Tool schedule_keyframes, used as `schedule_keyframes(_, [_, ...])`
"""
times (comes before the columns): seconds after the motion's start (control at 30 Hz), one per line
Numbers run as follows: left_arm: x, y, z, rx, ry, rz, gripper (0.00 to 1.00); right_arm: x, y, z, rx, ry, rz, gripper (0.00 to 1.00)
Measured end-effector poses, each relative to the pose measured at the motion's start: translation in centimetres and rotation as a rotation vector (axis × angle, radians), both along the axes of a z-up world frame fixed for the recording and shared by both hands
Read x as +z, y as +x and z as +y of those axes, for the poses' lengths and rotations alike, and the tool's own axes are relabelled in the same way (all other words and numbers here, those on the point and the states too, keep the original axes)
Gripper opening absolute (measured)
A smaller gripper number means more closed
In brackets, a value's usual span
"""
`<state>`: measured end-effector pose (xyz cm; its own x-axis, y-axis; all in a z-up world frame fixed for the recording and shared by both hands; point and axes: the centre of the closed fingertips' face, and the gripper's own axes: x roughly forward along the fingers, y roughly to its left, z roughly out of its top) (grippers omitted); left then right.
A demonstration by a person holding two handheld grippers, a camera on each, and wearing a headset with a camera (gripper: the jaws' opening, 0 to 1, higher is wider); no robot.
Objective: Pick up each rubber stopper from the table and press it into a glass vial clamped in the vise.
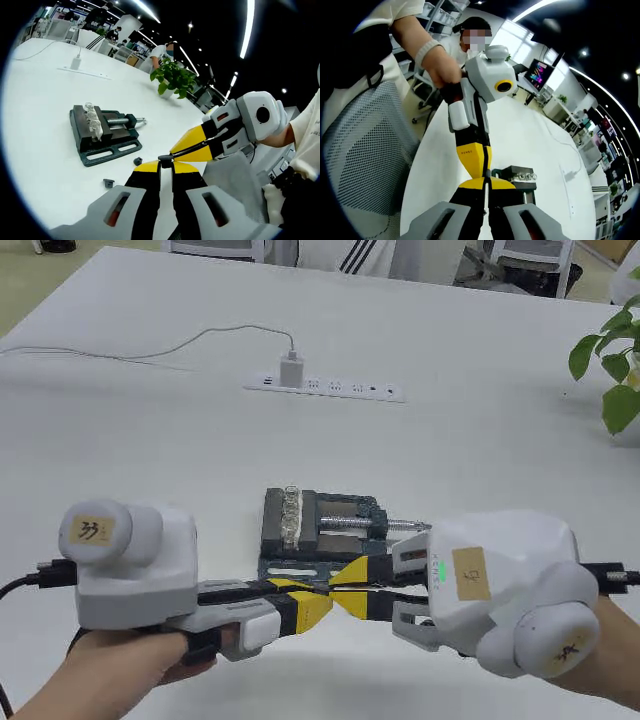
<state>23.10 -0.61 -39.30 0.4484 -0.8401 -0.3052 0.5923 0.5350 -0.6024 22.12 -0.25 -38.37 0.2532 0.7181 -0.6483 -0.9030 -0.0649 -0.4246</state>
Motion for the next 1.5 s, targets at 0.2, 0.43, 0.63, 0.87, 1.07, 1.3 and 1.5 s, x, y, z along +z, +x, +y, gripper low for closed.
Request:
schedule_keyframes(0.2, [-0.4,-0.2,0.1,-0.026,0.035,-0.021,0.04,0.2,0.7,-0.4,-0.088,0.056,0.082,0.11])
schedule_keyframes(0.43, [-1.1,-0.7,0.3,-0.064,0.079,-0.062,0.04,0.9,0.8,-1.0,-0.155,0.147,0.240,0.21])
schedule_keyframes(0.63, [-1.4,-1.5,0.2,-0.136,0.150,-0.137,0.04,1.0,0.2,-1.1,-0.169,0.181,0.363,0.27])
schedule_keyframes(0.87, [-1.7,-2.3,0.1,-0.258,0.249,-0.256,0.04,0.2,-1.7,-1.1,-0.138,0.143,0.499,0.26])
schedule_keyframes(1.07, [-1.8,-2.9,-0.2,-0.356,0.338,-0.346,0.04,-0.5,-2.4,-0.9,-0.124,0.109,0.533,0.23])
schedule_keyframes(1.3, [-1.7,-3.5,-0.7,-0.444,0.412,-0.427,0.04,-1.1,-2.6,-0.7,-0.126,0.103,0.567,0.20])
schedule_keyframes(1.5, [-1.5,-3.3,-1.0,-0.470,0.454,-0.470,0.04,-1.5,-2.8,-0.7,-0.130,0.094,0.583,0.18])
